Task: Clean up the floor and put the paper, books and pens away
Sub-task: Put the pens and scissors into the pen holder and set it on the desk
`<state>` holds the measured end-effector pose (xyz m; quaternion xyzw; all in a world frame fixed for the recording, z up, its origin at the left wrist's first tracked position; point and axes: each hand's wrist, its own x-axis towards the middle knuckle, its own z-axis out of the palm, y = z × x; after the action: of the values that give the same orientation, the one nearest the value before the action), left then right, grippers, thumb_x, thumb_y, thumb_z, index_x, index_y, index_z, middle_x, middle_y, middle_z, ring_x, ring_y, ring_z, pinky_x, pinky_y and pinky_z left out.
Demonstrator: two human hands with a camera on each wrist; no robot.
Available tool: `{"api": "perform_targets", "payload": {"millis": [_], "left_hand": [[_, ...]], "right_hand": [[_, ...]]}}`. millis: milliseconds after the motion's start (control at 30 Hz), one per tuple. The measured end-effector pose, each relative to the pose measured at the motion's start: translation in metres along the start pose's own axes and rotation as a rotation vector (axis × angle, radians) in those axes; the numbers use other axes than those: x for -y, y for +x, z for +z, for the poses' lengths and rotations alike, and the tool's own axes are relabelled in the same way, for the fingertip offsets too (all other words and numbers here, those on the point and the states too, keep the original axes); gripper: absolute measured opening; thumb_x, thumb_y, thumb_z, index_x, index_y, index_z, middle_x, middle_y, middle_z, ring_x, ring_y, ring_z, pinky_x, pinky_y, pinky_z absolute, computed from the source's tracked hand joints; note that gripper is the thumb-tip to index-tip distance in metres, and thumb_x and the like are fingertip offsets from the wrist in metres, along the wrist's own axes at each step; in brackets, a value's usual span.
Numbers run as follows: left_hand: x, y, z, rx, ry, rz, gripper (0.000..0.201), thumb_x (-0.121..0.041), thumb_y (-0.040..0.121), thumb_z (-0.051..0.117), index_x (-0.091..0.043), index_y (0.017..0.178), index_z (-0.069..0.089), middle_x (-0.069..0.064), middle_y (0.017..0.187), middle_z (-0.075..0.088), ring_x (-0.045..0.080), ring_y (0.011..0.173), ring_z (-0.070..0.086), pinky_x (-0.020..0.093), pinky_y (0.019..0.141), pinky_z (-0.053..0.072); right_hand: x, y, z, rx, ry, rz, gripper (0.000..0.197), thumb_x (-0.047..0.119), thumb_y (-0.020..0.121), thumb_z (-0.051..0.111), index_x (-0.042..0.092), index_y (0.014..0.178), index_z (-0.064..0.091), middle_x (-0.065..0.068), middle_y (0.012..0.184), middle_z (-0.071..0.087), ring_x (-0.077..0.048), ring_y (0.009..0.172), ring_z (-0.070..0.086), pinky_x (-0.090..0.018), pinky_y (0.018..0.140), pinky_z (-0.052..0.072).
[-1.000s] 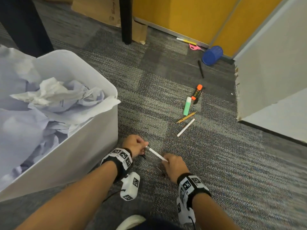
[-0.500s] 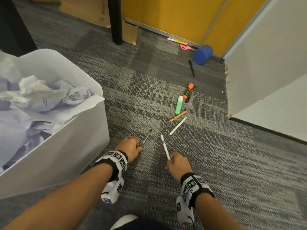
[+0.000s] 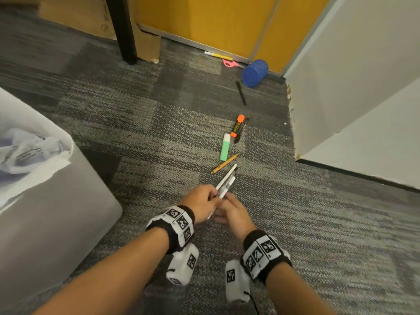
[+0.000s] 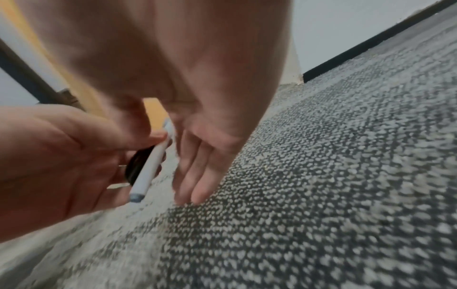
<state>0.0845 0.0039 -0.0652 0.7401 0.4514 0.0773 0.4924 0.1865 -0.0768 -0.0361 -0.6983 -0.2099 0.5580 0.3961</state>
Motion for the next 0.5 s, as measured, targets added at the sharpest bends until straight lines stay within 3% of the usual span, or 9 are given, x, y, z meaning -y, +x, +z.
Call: {"api": "perform_targets", "payload": {"millis": [67, 133, 200, 233, 333, 433, 500], "left_hand": [[-0.008, 0.01, 0.001, 0.038, 0.073, 0.049, 0.015, -0.034, 0.088, 0.064, -0.02, 0.092, 0.065, 0.0, 0.082, 0.065, 0.021, 0.079, 0.062, 0.035, 0.073, 0.051], [-0.015, 0.021, 0.001, 0.108, 0.091, 0.086, 0.019, -0.039, 0.085, 0.068, -0.024, 0.098, 0.07, -0.009, 0.079, 0.061, 0.015, 0.078, 0.06, 0.028, 0.072, 0.049], [-0.019, 0.038, -0.001, 0.115, 0.105, 0.098, 0.025, -0.045, 0.083, 0.068, -0.025, 0.096, 0.072, -0.009, 0.082, 0.058, 0.014, 0.08, 0.061, 0.026, 0.072, 0.047], [-0.02, 0.048, -0.003, 0.06, 0.124, 0.085, 0.024, -0.047, 0.083, 0.067, -0.025, 0.092, 0.071, -0.008, 0.085, 0.058, 0.015, 0.083, 0.061, 0.028, 0.073, 0.048], [-0.02, 0.08, -0.01, -0.127, 0.211, -0.059, 0.023, -0.042, 0.087, 0.064, -0.023, 0.099, 0.058, 0.0, 0.105, 0.055, 0.022, 0.097, 0.06, 0.037, 0.085, 0.049], [-0.018, 0.108, -0.015, -0.018, 0.36, -0.206, 0.042, -0.045, 0.088, 0.063, -0.017, 0.116, 0.05, 0.007, 0.121, 0.049, 0.03, 0.106, 0.058, 0.043, 0.088, 0.05], [-0.011, 0.12, -0.016, 0.038, 0.402, -0.201, 0.038, -0.045, 0.087, 0.064, -0.02, 0.11, 0.05, 0.006, 0.118, 0.048, 0.028, 0.099, 0.059, 0.041, 0.082, 0.051]], "right_hand": [[0.008, 0.016, -0.007, -0.16, 0.13, -0.01, 0.016, 0.018, 0.098, 0.05, 0.011, 0.111, 0.057, -0.012, 0.107, 0.069, -0.026, 0.099, 0.067, -0.038, 0.089, 0.054], [0.011, 0.037, -0.014, -0.346, 0.101, -0.045, 0.018, 0.014, 0.097, 0.049, 0.001, 0.101, 0.062, -0.016, 0.094, 0.069, -0.03, 0.09, 0.067, -0.03, 0.078, 0.055], [0.011, 0.055, -0.019, -0.493, 0.036, -0.078, 0.015, 0.01, 0.097, 0.046, 0.006, 0.092, 0.059, -0.011, 0.082, 0.065, -0.029, 0.079, 0.062, -0.029, 0.067, 0.051], [0.01, 0.061, -0.022, -0.534, -0.007, -0.081, 0.015, 0.013, 0.098, 0.045, 0.01, 0.09, 0.057, -0.008, 0.079, 0.063, -0.028, 0.077, 0.06, -0.031, 0.066, 0.048], [0.01, 0.076, -0.036, -0.519, -0.35, 0.017, 0.019, 0.025, 0.098, 0.048, 0.011, 0.088, 0.058, -0.005, 0.079, 0.059, -0.025, 0.075, 0.054, -0.029, 0.067, 0.04], [0.017, 0.088, -0.043, -0.428, -0.553, 0.097, 0.032, 0.04, 0.091, 0.059, 0.01, 0.083, 0.059, -0.006, 0.079, 0.062, -0.025, 0.075, 0.058, -0.028, 0.064, 0.039], [0.02, 0.101, -0.043, -0.425, -0.59, 0.133, 0.04, 0.051, 0.085, 0.064, 0.012, 0.081, 0.06, -0.006, 0.079, 0.065, -0.025, 0.075, 0.061, -0.027, 0.06, 0.039]]}}
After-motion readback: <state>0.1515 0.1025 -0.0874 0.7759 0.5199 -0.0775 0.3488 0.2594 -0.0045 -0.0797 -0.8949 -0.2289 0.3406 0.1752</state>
